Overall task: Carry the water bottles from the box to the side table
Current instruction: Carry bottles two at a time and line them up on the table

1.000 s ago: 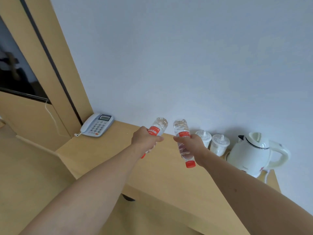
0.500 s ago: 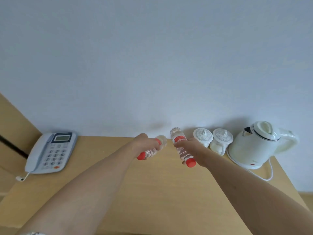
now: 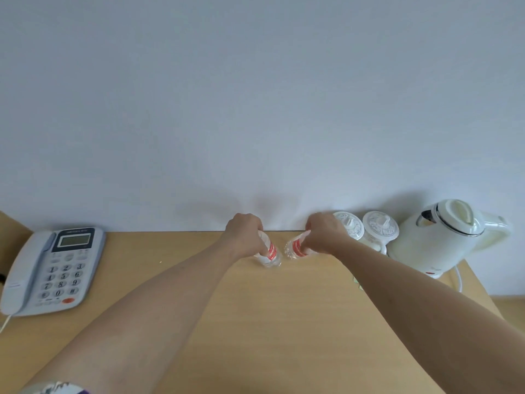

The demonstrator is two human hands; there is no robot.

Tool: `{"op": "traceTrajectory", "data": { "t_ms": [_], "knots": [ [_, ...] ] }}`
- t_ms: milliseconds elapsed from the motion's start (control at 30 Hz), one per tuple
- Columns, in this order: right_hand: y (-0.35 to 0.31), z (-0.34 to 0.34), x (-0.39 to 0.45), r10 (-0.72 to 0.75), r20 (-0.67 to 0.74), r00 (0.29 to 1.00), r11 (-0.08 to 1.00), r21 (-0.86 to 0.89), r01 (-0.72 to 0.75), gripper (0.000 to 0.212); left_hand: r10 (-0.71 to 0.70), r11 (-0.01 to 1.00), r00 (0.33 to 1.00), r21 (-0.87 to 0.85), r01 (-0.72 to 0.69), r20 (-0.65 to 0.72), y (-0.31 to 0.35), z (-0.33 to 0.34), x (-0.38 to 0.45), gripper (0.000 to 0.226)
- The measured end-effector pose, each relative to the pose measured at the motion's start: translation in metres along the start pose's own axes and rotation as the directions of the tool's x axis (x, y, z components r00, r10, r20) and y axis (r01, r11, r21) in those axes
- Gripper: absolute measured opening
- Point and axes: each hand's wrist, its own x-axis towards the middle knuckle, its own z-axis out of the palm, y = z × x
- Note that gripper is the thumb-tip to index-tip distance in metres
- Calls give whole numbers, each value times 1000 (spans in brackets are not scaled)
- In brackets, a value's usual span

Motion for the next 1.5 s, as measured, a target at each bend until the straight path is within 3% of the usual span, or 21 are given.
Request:
{"op": "traceTrajectory", "data": {
  "t_ms": [133,233,467,567,633,800,967,1100,1200,1367,1500],
  "knots": [
    [-1,-2,15,-82,-51,995,994,-72,78,52,87,996,994,-4,-88,-67,3,5,11,63],
    [-2,-5,24,-121,-85,989,984,-142,108,46,126,991,982,-31,-132,-140,6,11,19,56],
    [6,-3,41,-104,-225,969,995,-26,100,41,221,957,932,-121,-264,-286,17,23,34,48],
    [10,-5,45,-9,-220,975,989,142,41,58,165,946,947,-228,-232,-276,18,31,36,50],
    [12,-7,46,41,-193,980,976,220,2,58,124,938,957,-284,-200,-263,16,37,36,52],
    [17,-6,47,26,-217,976,975,221,23,44,62,930,979,-346,-127,-192,14,42,39,56],
    [24,-5,47,21,-266,964,961,273,54,52,103,907,961,-372,-196,-255,18,41,45,38],
    [28,-3,50,-22,-297,955,957,269,105,49,98,906,941,-362,-219,-324,23,42,45,45],
    [30,-2,51,-23,-311,950,954,276,114,49,38,914,954,-375,-154,-298,28,39,49,61],
    [32,-2,54,-37,-313,949,949,286,132,49,11,896,954,-420,-141,-299,28,37,56,46],
    [34,-1,57,-50,-314,948,946,289,145,49,21,863,968,-484,-145,-252,34,40,58,49]
  ]
}}
